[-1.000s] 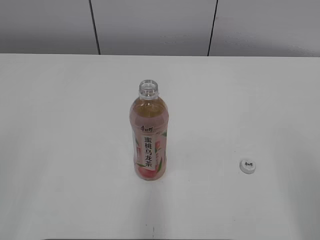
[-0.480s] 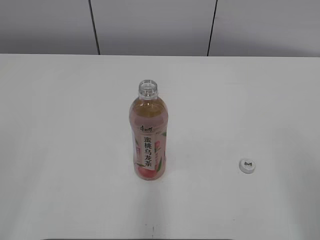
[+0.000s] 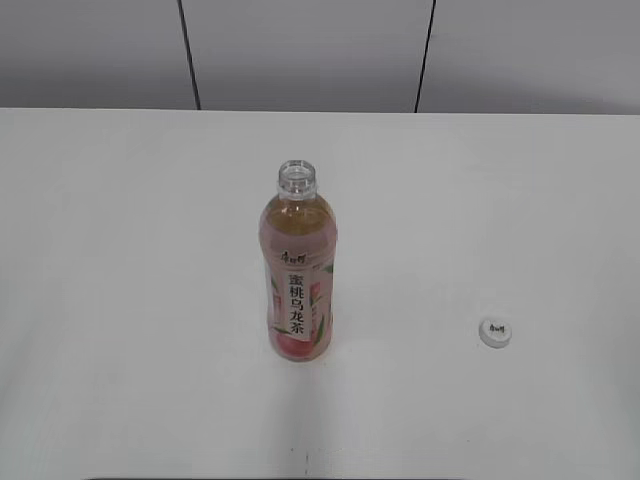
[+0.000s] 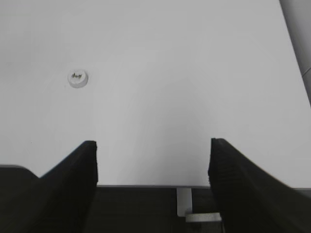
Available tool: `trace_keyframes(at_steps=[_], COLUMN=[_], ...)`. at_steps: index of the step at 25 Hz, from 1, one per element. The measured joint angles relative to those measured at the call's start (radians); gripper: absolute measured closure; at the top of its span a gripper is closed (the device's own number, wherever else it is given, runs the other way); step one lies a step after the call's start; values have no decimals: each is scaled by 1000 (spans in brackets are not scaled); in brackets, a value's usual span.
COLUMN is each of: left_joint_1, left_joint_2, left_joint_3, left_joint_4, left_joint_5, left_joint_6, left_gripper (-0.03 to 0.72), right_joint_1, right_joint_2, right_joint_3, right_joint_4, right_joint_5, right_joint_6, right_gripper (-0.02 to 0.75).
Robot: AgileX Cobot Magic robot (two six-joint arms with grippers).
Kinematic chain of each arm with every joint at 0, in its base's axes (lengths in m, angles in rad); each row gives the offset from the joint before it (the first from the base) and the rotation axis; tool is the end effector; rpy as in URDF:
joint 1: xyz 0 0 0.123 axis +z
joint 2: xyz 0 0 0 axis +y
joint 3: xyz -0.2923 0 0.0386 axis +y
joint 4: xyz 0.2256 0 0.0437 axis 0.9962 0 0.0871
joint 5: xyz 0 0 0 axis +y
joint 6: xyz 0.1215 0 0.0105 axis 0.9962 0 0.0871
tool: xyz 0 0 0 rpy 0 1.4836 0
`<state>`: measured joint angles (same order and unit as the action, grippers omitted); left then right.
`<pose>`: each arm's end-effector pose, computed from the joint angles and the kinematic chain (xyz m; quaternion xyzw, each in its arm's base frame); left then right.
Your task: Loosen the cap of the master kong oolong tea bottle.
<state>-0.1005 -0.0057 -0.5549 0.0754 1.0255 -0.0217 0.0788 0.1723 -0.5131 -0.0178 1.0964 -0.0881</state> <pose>-0.0107 0.0090 0.2720 0.0306 0.8261 0.0033 0.5626 0.0124 -0.0010 0.2521 -0.0752 0.8967 -0.0109 0.4360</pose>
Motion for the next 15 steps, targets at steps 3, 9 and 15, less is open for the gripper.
trace_keyframes(at_steps=[3,9,15], left_joint_1=[9,9,9], left_joint_2=[0,0,0], left_joint_3=[0,0,0], left_joint_4=[0,0,0], left_joint_5=[0,0,0], left_joint_6=[0,0,0], left_gripper=[136,136,136], right_joint_1=[-33,-34,-34], right_joint_2=[-92,-178,-178], right_joint_3=[0,0,0], right_joint_4=[0,0,0], right_joint_5=[0,1,1], right_joint_6=[0,0,0], right_gripper=[200,200,200])
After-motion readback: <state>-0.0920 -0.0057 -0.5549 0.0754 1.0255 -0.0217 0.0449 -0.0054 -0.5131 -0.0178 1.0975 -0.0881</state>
